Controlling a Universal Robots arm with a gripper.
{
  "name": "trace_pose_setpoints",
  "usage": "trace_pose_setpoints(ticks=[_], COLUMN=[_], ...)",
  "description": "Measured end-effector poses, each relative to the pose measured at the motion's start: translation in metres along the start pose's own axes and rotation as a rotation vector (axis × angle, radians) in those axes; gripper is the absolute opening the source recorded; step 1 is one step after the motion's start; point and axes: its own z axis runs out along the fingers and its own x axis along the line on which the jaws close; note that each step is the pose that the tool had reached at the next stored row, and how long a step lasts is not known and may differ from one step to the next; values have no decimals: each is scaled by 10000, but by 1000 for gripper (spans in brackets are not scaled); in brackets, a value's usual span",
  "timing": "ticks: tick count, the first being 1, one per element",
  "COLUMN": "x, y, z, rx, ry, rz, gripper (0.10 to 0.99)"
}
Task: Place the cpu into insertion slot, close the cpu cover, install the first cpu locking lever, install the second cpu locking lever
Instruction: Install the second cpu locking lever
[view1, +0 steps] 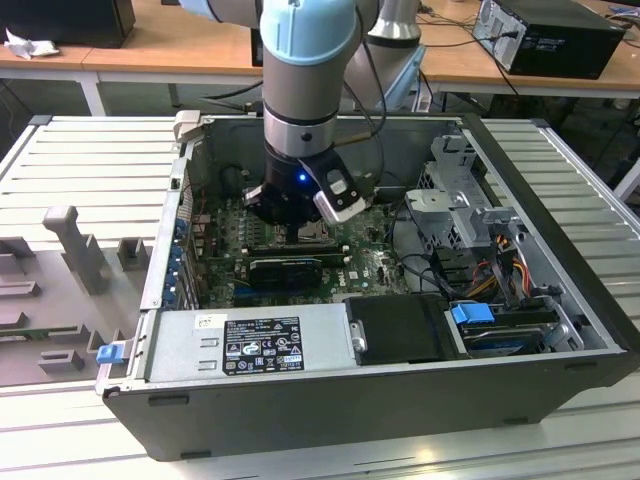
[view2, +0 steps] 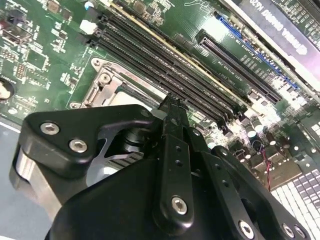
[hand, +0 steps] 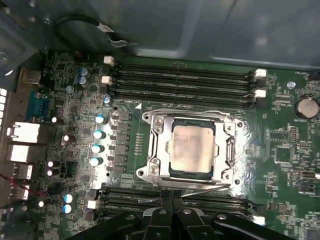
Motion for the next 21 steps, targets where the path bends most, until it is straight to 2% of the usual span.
trace_pose_setpoints(ticks=[2,7,9,10,11,15,21], x=[9,81,171,198,203,210,226], y=[-4,-44,-131,-146,-152,-159,-162], z=[22,28,54,95,134,192,233], rx=[-4,-393,-841,-975,-1000,-1029,-1228], ry=[1,-31,-66,-77,-80,-84,-101], rz=[0,-6,-12,-15,-6,5,0], gripper=[106,106,106,106,106,106,106])
